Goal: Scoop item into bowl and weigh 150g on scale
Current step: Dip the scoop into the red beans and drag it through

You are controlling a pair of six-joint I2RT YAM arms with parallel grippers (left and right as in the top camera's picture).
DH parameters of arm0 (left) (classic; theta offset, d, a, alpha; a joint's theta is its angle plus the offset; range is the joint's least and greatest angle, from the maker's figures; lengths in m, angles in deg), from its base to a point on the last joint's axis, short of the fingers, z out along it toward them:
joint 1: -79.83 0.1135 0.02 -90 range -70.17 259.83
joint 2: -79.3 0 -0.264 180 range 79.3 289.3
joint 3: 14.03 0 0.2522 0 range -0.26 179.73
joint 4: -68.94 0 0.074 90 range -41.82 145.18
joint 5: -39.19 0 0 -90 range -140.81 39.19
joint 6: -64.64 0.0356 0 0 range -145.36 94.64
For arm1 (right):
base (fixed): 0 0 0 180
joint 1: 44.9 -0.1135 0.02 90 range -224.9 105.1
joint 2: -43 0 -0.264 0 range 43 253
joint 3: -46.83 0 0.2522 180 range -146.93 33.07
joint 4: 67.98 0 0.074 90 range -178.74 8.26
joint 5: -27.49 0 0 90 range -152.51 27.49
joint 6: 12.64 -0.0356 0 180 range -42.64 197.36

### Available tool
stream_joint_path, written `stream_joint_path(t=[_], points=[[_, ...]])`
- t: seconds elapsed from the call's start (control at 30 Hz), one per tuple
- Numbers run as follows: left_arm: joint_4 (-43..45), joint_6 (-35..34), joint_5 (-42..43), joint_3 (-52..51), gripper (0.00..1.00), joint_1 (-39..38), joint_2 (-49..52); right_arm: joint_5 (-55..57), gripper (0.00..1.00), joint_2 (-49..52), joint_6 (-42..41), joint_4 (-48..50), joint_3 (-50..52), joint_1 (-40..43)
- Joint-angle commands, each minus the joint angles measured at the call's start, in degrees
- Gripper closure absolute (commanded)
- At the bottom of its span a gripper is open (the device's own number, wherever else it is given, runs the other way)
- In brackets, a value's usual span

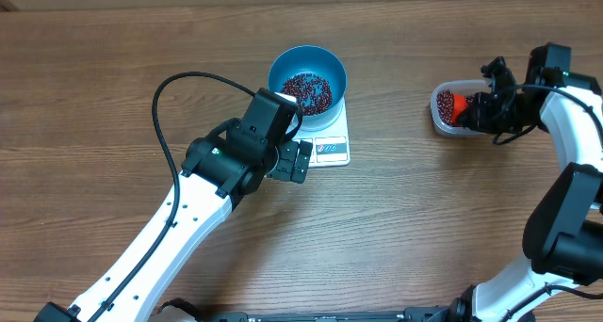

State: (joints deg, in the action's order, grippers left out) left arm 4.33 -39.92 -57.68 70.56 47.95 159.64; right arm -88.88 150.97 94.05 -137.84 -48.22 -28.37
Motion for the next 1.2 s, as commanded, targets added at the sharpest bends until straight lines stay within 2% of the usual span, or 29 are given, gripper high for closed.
stream_joint_path(t=[0.0,0.47,1.17], points=[[0.1,0.9,0.1,-0.4,0.01,0.0,-0.4,-2.3,0.96,0.5,-1.5,1.3,2.6,0.1],[0.1,0.9,0.1,-0.4,0.01,0.0,-0.4,-12.9,0.96,0.5,-4.9,1.2,3.0,4.7],[0.1,0.9,0.1,-0.4,0.0,0.0,-0.4,-19.0,0.96,2.6,-6.4,0.7,4.3,6.7]])
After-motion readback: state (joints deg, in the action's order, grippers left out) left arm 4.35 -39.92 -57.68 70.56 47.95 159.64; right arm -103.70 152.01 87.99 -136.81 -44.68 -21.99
